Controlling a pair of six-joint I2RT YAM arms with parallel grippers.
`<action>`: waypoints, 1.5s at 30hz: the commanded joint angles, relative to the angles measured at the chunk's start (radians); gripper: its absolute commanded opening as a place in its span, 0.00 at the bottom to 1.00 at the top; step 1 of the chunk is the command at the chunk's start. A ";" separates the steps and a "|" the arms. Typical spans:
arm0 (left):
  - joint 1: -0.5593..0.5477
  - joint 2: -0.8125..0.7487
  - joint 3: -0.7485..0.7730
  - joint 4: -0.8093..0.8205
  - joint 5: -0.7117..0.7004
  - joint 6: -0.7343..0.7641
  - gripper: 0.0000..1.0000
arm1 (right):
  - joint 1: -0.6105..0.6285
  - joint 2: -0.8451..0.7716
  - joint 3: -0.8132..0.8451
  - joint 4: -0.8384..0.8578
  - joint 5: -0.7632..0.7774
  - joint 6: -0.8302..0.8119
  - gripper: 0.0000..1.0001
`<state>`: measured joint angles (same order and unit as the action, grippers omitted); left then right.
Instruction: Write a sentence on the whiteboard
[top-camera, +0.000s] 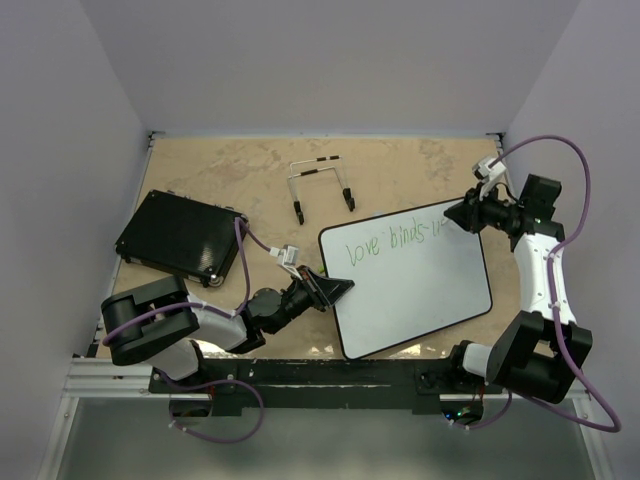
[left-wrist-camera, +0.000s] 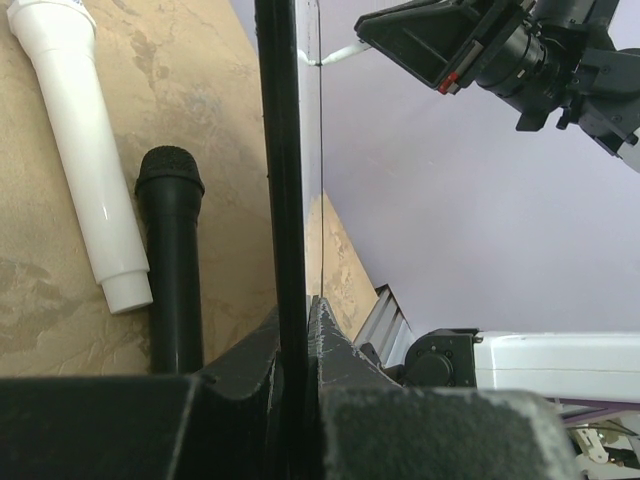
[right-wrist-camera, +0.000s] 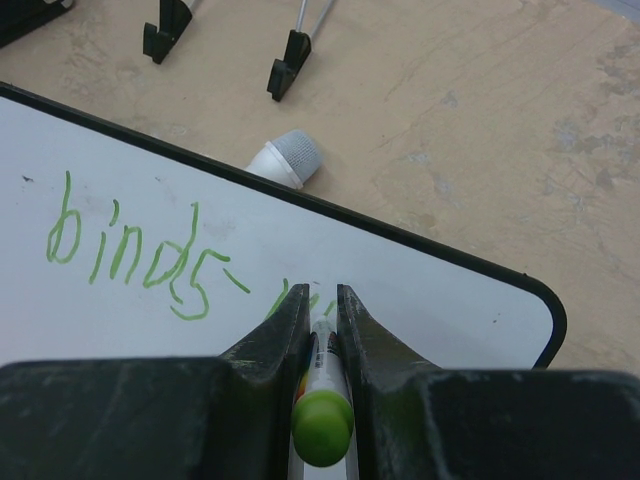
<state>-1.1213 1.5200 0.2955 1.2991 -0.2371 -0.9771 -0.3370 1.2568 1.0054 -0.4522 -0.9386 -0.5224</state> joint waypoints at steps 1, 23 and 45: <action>0.002 -0.003 0.014 0.094 0.010 0.107 0.00 | -0.002 0.001 0.012 -0.068 -0.011 -0.060 0.00; 0.002 -0.006 0.013 0.097 0.012 0.107 0.00 | -0.004 -0.008 0.002 -0.132 0.070 -0.111 0.00; 0.002 0.005 0.005 0.108 0.013 0.104 0.00 | -0.008 -0.103 0.162 -0.307 -0.023 -0.172 0.00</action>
<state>-1.1202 1.5204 0.2955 1.2995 -0.2344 -0.9764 -0.3412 1.2312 1.0798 -0.7048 -0.9596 -0.6628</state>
